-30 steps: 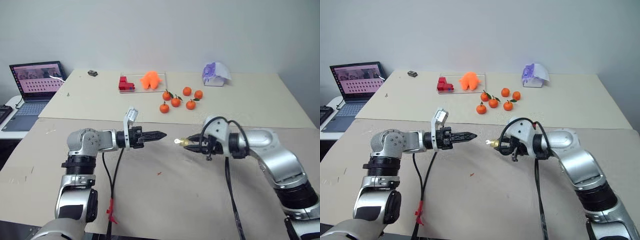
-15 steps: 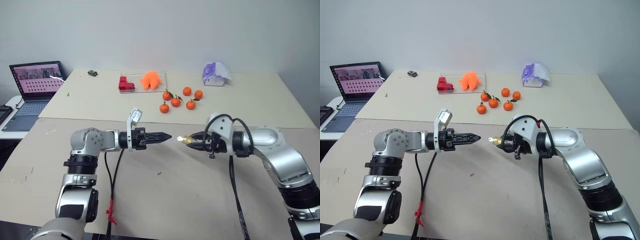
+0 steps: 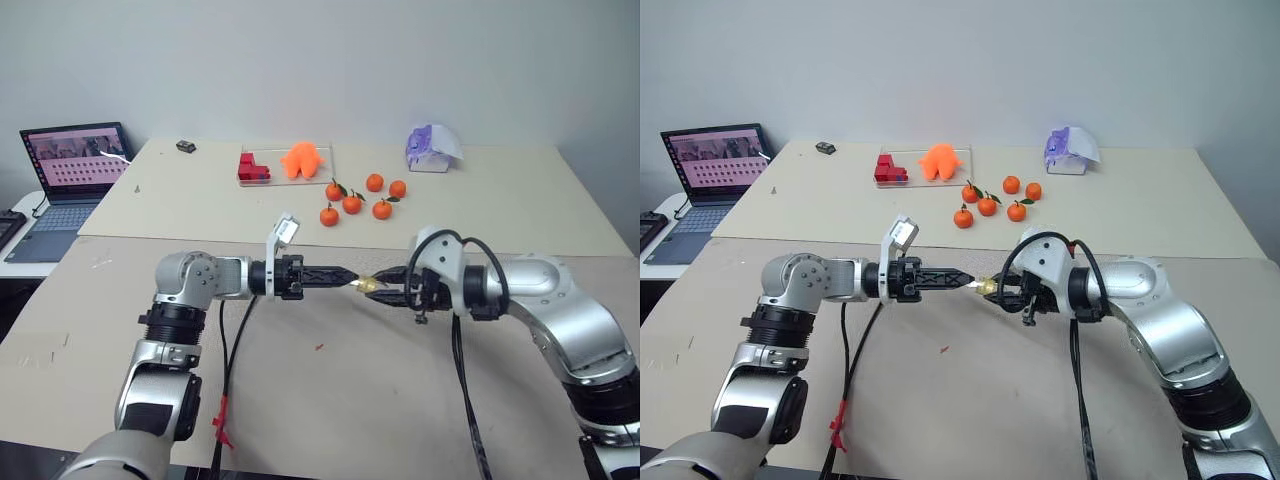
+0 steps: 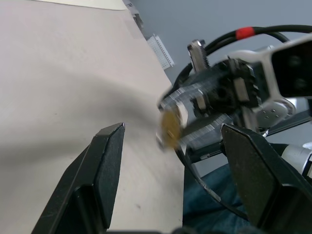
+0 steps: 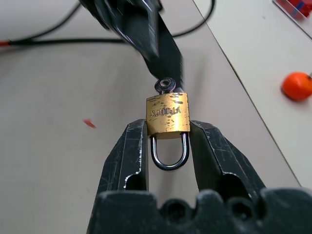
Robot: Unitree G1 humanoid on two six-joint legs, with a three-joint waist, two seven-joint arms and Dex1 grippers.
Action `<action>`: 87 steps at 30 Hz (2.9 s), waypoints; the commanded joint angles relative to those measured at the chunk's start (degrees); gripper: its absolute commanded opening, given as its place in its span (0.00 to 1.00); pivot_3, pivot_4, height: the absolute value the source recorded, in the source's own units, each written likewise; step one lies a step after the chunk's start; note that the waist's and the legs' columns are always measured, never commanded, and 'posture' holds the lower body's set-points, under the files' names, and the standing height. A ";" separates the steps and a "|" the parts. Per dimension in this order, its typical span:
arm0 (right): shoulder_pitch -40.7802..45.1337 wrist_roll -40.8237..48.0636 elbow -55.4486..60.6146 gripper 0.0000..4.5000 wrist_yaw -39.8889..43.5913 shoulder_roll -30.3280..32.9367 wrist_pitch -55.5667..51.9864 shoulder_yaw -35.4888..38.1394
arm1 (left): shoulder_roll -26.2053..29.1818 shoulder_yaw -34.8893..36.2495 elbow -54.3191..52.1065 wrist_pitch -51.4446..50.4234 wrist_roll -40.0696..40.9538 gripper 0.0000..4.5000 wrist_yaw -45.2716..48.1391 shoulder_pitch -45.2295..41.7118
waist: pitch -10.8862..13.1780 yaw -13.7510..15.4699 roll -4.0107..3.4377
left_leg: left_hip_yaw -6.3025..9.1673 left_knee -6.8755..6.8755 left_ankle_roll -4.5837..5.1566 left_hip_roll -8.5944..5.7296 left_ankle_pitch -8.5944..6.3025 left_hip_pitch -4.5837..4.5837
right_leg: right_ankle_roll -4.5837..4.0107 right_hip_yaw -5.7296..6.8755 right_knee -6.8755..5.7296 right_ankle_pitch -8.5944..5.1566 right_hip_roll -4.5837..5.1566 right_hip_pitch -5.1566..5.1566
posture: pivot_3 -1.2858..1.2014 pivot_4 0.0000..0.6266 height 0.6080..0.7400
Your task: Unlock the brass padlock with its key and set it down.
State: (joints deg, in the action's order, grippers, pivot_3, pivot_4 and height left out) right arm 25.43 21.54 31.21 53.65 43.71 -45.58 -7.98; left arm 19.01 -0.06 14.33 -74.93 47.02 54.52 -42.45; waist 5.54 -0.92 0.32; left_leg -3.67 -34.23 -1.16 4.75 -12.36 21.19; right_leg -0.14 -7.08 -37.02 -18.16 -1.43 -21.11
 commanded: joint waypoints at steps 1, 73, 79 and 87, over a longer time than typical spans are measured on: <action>0.56 1.65 1.99 0.19 -1.59 0.19 -1.19 2.80 | 0.41 -0.41 -0.62 1.28 -0.03 0.74 1.54 -1.19 | 0.01 -0.02 0.01 | 0.00 0.00 0.00 0.00 0.00 0.00 | 0.00 0.00 0.00 0.00 0.00 0.00 | 0.52 0.24 0.68; -0.20 5.30 2.47 0.19 -1.81 5.36 -1.15 2.91 | 3.11 -5.63 -3.49 2.03 -0.70 0.00 9.68 -0.82 | -0.02 0.04 -0.10 | 0.01 0.18 0.12 -0.02 0.07 0.01 | 0.03 -0.02 0.16 -0.03 0.00 0.00 | 0.52 0.24 0.68; -0.29 5.36 2.47 0.19 -1.66 5.47 -1.24 2.85 | 2.97 -5.07 -3.36 2.07 -0.80 0.00 9.32 -0.81 | -0.02 0.02 -0.10 | 0.02 0.18 0.12 -0.02 0.07 0.01 | 0.03 -0.02 0.16 -0.03 0.00 0.01 | 0.52 0.24 0.68; -0.10 5.33 2.30 0.19 -1.37 5.67 -1.26 2.84 | 3.26 -5.28 -3.11 2.11 -1.10 0.25 9.39 -0.73 | -0.02 0.03 -0.10 | 0.02 0.18 0.12 -0.02 0.07 0.02 | 0.03 -0.02 0.16 -0.03 0.00 0.01 | 0.52 0.24 0.68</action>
State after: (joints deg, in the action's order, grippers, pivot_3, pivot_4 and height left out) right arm 24.41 26.10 31.97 52.26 48.82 -46.71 -6.06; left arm 21.91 -6.08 12.16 -72.77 45.11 63.65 -42.74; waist 5.52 -0.89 0.22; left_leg -3.65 -34.05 -1.04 4.73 -12.29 21.21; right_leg -0.11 -7.10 -36.85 -18.19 -1.44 -21.10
